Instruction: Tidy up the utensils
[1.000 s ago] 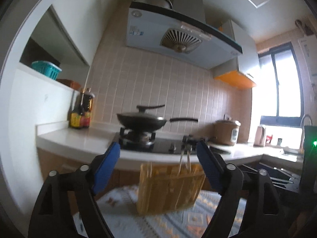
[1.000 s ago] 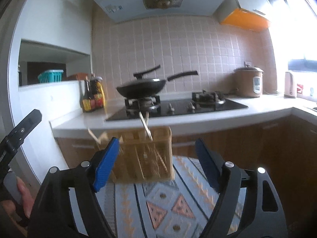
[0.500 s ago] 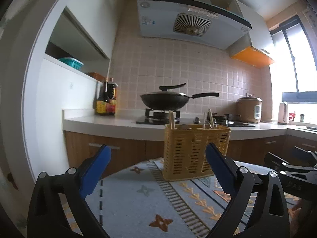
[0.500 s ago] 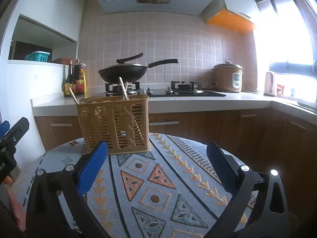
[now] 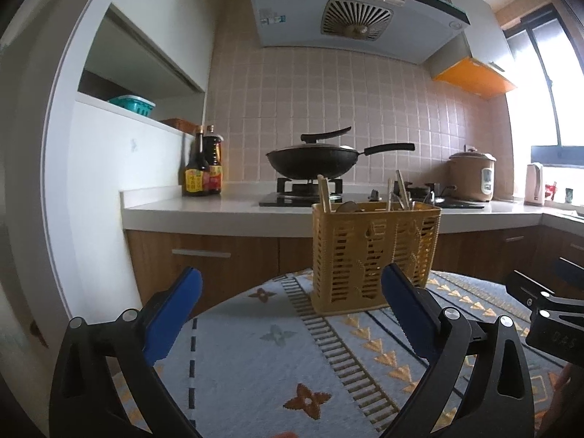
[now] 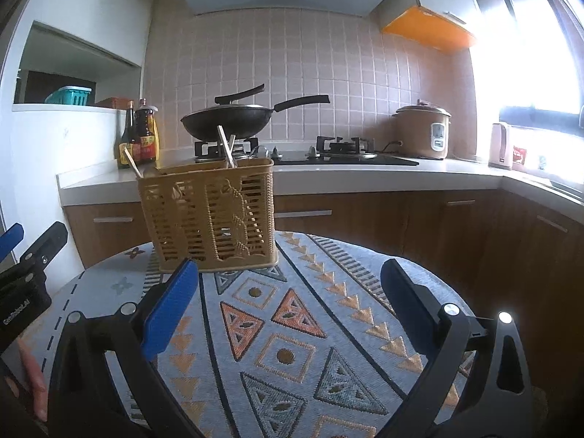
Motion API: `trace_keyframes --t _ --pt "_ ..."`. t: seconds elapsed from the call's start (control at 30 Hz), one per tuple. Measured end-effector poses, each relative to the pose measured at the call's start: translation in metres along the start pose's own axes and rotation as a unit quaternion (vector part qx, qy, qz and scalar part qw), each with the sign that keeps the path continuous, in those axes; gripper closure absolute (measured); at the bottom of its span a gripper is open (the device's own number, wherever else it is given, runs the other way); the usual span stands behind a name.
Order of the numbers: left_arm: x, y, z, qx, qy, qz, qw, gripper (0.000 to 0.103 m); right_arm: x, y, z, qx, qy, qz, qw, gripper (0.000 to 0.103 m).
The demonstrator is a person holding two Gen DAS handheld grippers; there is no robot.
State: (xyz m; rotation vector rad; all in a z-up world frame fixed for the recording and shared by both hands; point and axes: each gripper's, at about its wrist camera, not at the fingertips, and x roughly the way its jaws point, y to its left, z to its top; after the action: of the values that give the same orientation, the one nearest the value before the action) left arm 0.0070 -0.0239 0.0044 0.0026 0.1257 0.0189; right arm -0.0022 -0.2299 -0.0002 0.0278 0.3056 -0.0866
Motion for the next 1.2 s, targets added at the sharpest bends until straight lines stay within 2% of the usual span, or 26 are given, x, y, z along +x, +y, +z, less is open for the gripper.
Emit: trace_keyframes --t 0.43,0.77,1.2 --pt "0.001 -0.002 0.000 0.011 0.004 -0.001 0.9999 0.008 0.001 0.001 -0.001 -0.003 0.002 0.001 1.000 0.007" --pt "0.004 -0.003 0.000 0.011 0.012 -0.004 0.9999 0.008 -0.011 0.002 0.000 -0.007 -0.032 -0.012 0.999 0.007" --pt "0.005 -0.003 -0.001 0.012 0.017 -0.002 0.9998 0.008 -0.014 0.002 0.002 -0.006 -0.039 -0.012 0.999 0.007"
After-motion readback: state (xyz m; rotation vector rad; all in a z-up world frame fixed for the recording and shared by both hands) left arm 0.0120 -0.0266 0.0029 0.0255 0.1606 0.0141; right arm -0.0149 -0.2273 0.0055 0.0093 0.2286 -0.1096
